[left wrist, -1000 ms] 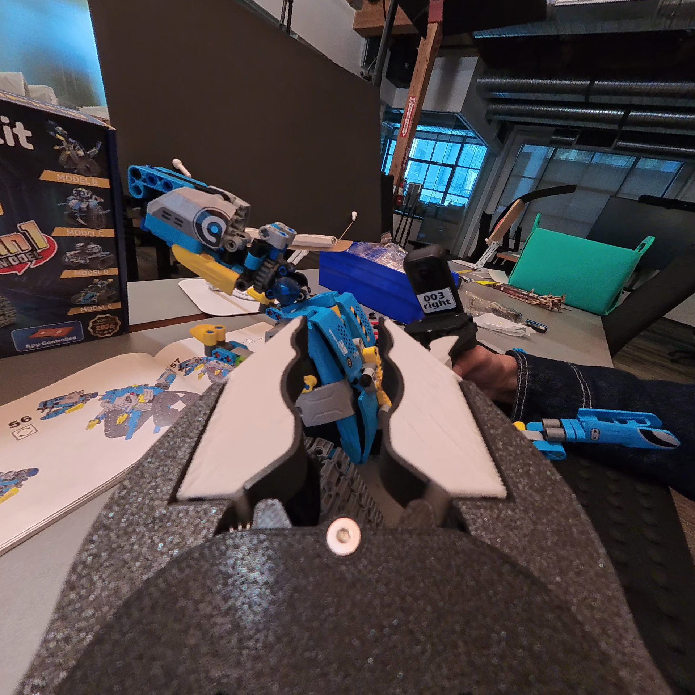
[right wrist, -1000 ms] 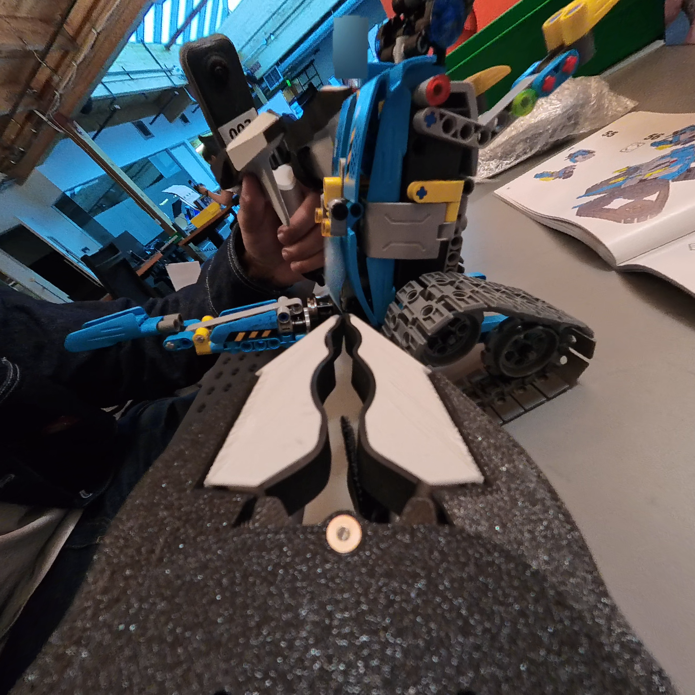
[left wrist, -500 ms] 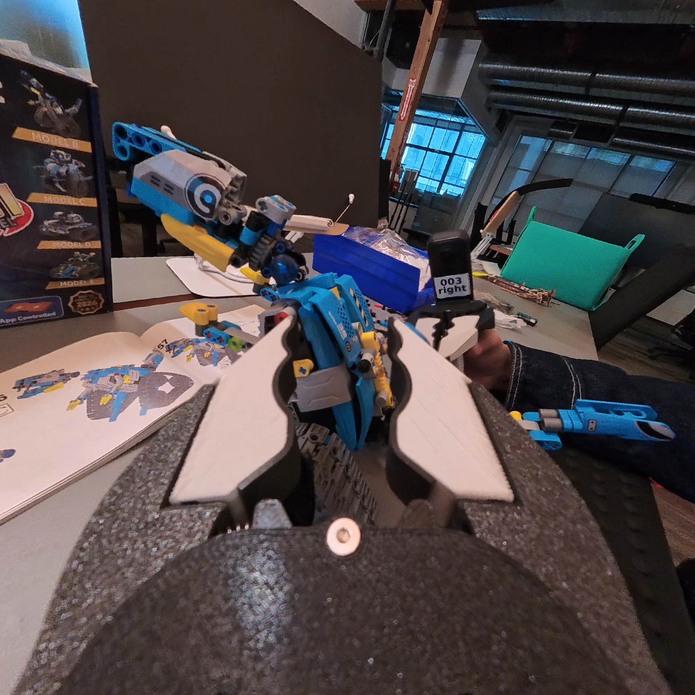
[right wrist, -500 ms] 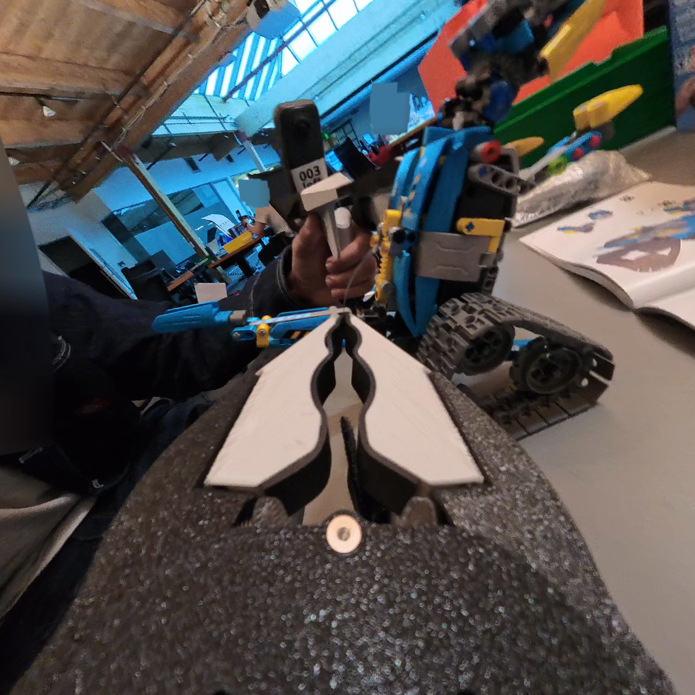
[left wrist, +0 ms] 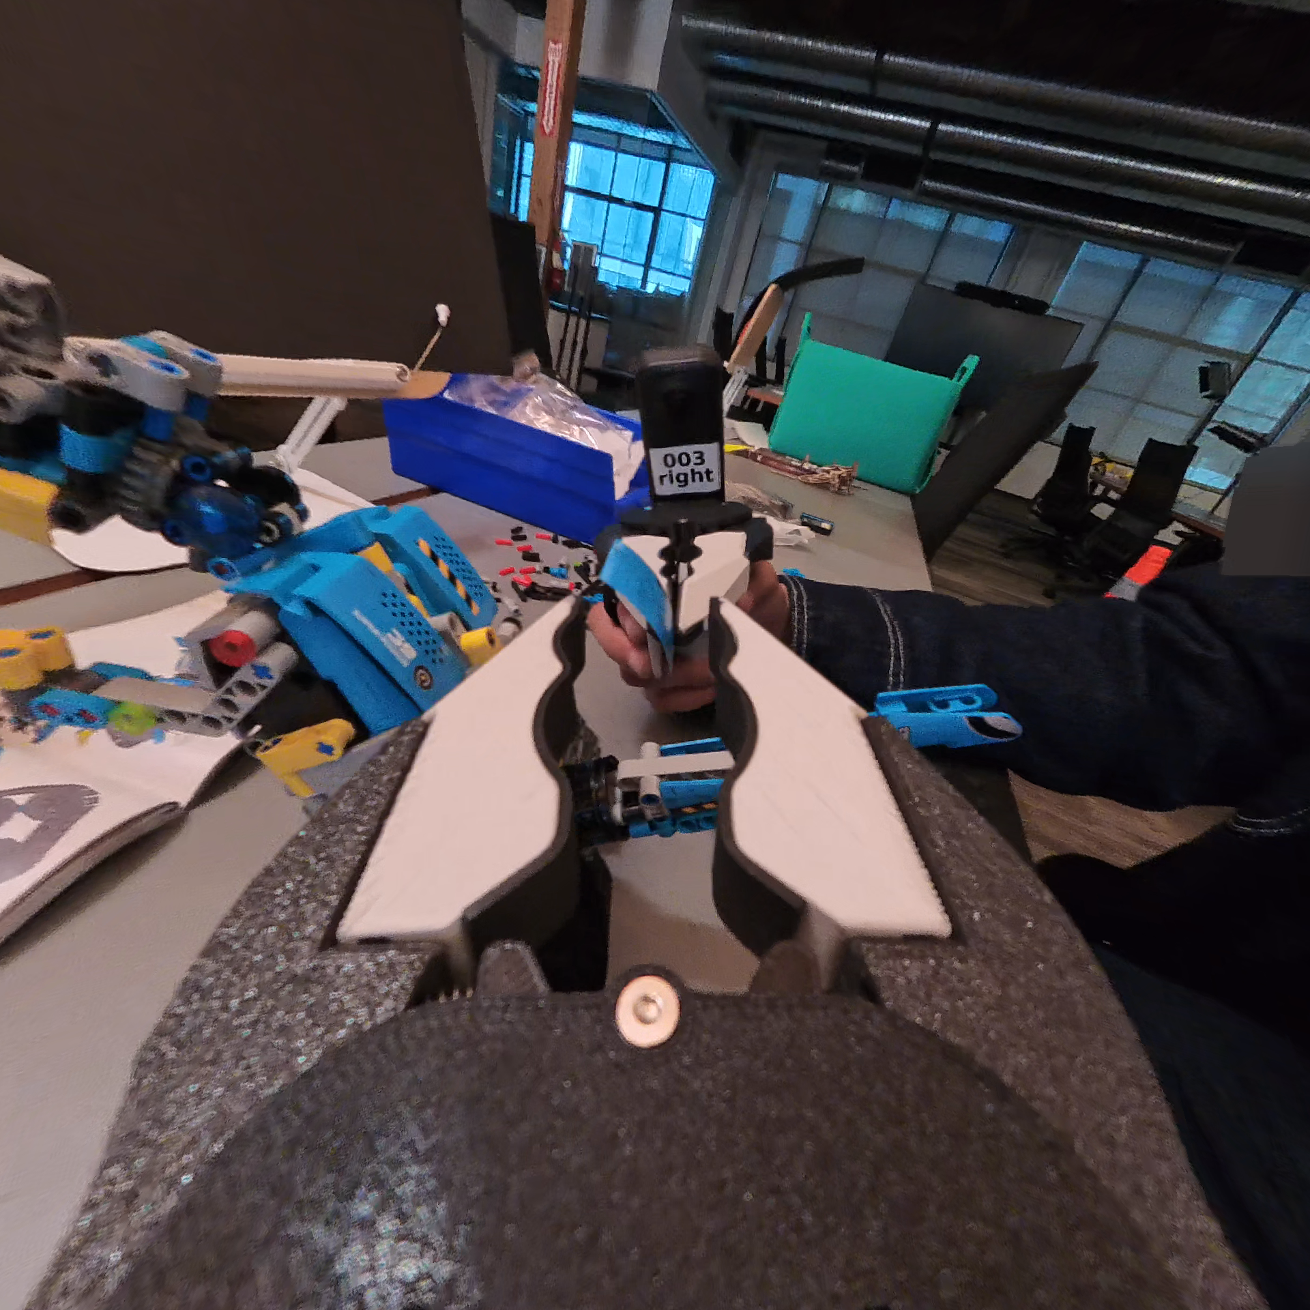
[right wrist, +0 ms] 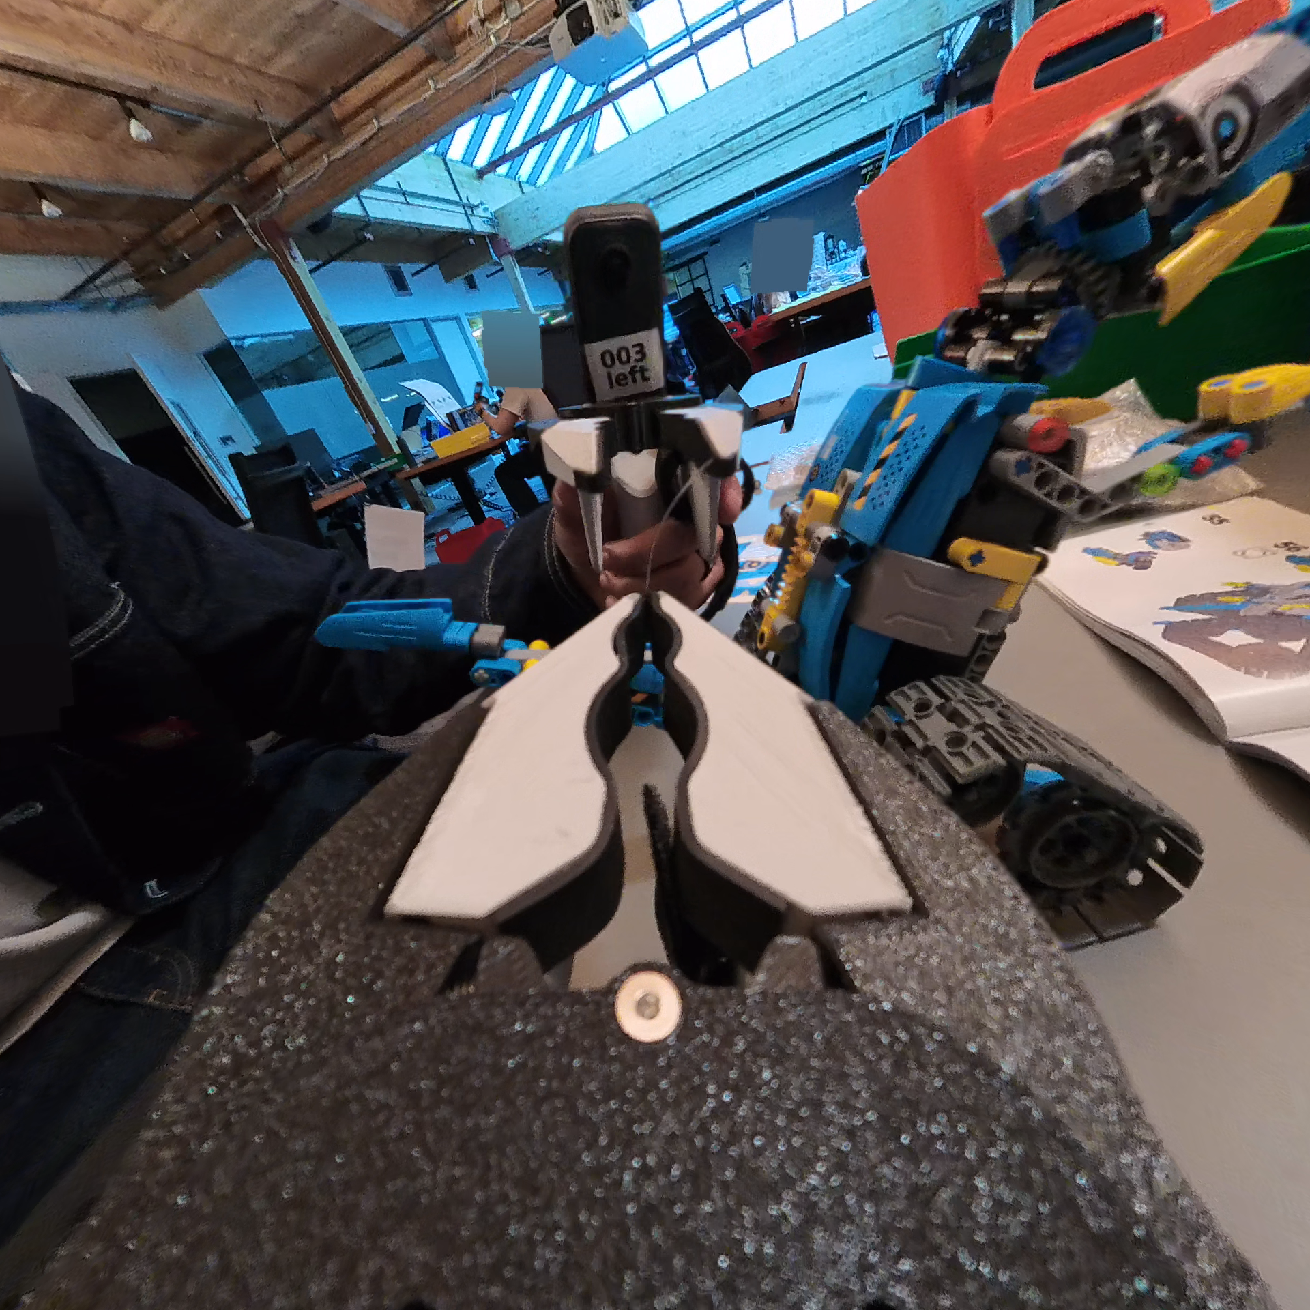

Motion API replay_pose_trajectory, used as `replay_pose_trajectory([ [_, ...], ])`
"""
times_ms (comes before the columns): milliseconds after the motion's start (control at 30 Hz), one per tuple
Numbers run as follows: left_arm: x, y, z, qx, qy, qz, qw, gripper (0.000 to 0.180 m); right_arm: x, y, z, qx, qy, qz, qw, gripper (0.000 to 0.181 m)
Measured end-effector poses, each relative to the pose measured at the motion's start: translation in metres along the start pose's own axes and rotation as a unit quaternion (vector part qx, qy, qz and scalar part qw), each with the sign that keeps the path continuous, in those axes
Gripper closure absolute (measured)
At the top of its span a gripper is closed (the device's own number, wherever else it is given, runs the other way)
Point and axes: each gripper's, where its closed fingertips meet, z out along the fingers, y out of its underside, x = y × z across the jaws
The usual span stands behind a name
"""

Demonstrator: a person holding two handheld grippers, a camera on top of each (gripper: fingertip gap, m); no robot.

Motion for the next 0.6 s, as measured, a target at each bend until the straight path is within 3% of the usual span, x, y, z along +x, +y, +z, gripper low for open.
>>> replay_pose_trajectory([
  [200, 0.007, 0.011, 0.007, -0.025, 0.029, -0.019, 0.999, 0.155, -0.001, 0.002, 0.007, -0.006, -0.004, -0.003, 1.000, 0.181],
  [300, 0.004, 0.016, 0.010, -0.034, 0.020, -0.013, 0.999, 0.164, -0.002, 0.002, 0.009, -0.009, -0.003, -0.005, 1.000, 0.181],
  [367, 0.000, 0.015, 0.009, -0.028, 0.007, -0.003, 1.000, 0.180, -0.001, 0.003, 0.009, -0.013, 0.000, -0.005, 1.000, 0.181],
  [533, -0.002, 0.020, 0.011, -0.039, -0.003, 0.012, 0.999, 0.180, 0.001, 0.007, 0.006, -0.026, 0.008, 0.002, 1.000, 0.179],
  [600, -0.004, 0.023, 0.012, -0.046, -0.009, 0.016, 0.999, 0.180, 0.004, 0.004, 0.003, -0.033, 0.020, 0.002, 0.999, 0.168],
])
